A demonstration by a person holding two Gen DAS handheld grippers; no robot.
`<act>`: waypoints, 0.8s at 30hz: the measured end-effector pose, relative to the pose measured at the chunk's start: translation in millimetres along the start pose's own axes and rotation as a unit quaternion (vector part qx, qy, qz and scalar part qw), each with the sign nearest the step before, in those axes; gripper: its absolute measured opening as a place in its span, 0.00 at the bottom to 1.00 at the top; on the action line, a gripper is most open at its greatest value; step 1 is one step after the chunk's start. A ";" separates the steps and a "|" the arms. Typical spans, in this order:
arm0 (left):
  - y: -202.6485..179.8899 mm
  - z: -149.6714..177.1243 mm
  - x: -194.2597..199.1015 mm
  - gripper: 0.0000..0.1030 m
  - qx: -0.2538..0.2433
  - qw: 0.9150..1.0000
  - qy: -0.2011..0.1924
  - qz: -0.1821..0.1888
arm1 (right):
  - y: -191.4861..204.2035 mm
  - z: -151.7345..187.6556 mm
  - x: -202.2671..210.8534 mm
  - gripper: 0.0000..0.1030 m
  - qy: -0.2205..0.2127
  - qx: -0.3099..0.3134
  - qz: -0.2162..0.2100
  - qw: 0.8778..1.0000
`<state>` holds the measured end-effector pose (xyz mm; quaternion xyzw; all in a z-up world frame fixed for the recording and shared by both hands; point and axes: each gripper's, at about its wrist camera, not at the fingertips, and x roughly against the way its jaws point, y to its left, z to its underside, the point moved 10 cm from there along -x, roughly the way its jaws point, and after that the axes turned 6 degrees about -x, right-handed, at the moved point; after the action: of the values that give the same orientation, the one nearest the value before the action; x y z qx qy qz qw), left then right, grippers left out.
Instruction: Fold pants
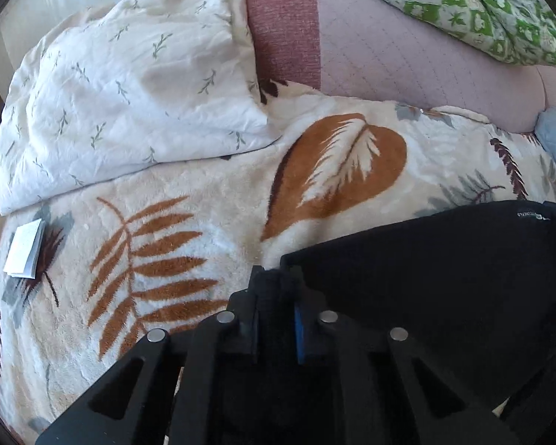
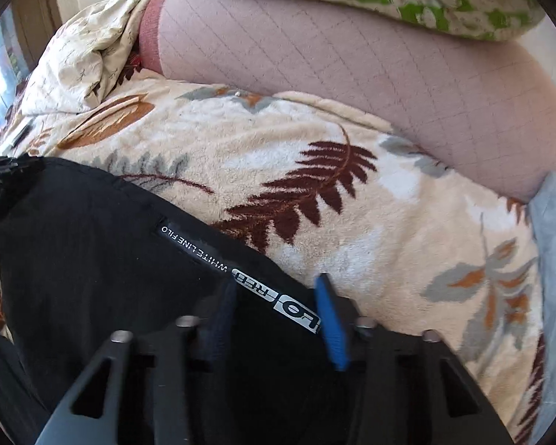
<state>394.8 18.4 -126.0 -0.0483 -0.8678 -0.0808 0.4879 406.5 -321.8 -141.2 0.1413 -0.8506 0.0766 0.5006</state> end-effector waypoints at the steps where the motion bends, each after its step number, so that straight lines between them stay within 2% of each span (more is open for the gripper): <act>1: -1.7 -0.8 5.1 0.12 -0.003 1.000 -0.004 -0.002 | -2.0 0.3 5.4 0.04 -0.001 -0.012 -0.006 1.000; 6: -5.9 -6.4 39.4 0.12 -0.004 1.000 -0.029 -0.002 | -11.5 -3.4 25.6 0.04 -0.018 -0.025 0.021 0.999; 8: -4.2 -9.7 53.6 0.12 0.002 0.999 -0.041 0.004 | -16.4 -8.3 26.3 0.07 -0.016 -0.040 0.010 0.999; 10: -2.4 -12.7 59.4 0.12 0.004 0.999 -0.047 0.006 | -18.5 -9.1 21.9 0.35 0.001 -0.048 -0.008 0.999; 11: -1.9 -14.4 60.5 0.12 0.005 0.999 -0.050 0.005 | -18.6 -9.5 18.7 0.72 0.005 -0.043 -0.008 0.999; 12: -0.2 -14.6 61.7 0.12 0.007 0.999 -0.052 0.006 | -17.3 -11.2 15.7 0.84 0.004 -0.034 -0.009 0.999; 15: 2.0 -14.7 61.5 0.12 0.011 0.998 -0.053 0.010 | -16.9 -10.2 -4.5 0.81 0.028 -0.014 -0.031 0.999; 17: 2.6 -14.3 56.2 0.12 0.014 0.998 -0.052 0.015 | -19.5 -0.4 -25.4 0.82 0.068 -0.001 -0.052 0.996; 19: 3.6 -12.0 51.3 0.12 0.016 0.998 -0.051 0.017 | -24.3 -1.3 -27.6 0.85 0.073 -0.019 -0.101 0.992; 22: 6.1 -7.9 46.1 0.12 0.015 0.999 -0.046 0.018 | -24.1 5.1 -25.2 0.82 0.077 0.005 -0.113 0.991; 23: 6.6 -7.1 45.1 0.12 0.016 0.999 -0.045 0.018 | -23.7 7.3 -23.2 0.78 0.080 0.012 -0.114 0.990; 24: 7.3 -6.3 45.4 0.12 0.017 0.999 -0.046 0.017 | -24.2 7.8 -21.0 0.69 0.082 0.011 -0.116 0.990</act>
<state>377.7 24.5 -83.4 -0.0581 -0.8897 -0.0555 0.4495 417.4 -343.4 -163.5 0.2380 -0.7835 0.0389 0.5727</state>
